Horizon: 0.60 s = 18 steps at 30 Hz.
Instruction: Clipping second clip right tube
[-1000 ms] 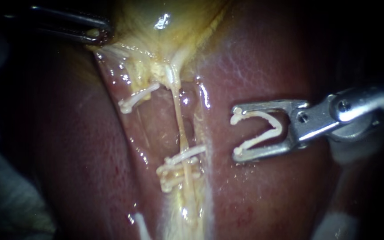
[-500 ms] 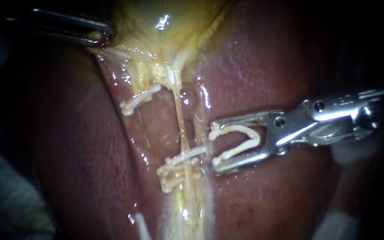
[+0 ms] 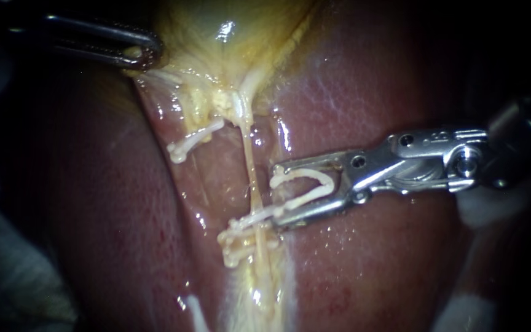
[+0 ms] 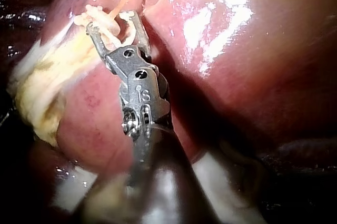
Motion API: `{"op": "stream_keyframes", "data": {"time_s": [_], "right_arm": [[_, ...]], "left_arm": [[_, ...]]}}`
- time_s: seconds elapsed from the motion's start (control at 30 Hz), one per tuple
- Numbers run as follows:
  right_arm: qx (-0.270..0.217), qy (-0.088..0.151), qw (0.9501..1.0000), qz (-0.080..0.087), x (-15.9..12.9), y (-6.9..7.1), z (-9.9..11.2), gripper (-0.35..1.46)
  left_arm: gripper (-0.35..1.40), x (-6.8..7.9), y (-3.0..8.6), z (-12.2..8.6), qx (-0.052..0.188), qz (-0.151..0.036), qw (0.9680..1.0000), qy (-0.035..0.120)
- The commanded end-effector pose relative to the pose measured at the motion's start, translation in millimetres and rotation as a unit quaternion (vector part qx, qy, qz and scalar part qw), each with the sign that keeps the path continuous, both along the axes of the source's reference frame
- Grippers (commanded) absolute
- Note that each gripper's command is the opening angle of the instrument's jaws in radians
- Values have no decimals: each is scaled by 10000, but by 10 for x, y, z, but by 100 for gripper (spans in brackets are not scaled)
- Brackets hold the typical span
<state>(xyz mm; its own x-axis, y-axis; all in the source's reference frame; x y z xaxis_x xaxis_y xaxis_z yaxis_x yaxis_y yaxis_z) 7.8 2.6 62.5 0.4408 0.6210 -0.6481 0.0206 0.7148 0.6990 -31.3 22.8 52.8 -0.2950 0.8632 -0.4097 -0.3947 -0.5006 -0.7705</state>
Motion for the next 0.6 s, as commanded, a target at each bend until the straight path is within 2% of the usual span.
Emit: {"op": "stream_keyframes", "data": {"time_s": [0.03,0.33,0.6], "right_arm": [[14,-2,10000,-10,-1,0,3,48],[43,-14,10000,-11,9,-2,20,48],[132,33,9998,-132,29,-13,33,48]], "left_arm": [[-35,0,0,0,-2,6,10000,-4],[-35,0,0,0,-2,4,10000,-3],[-35,-1,-1,0,-3,1,10000,-1]]}}
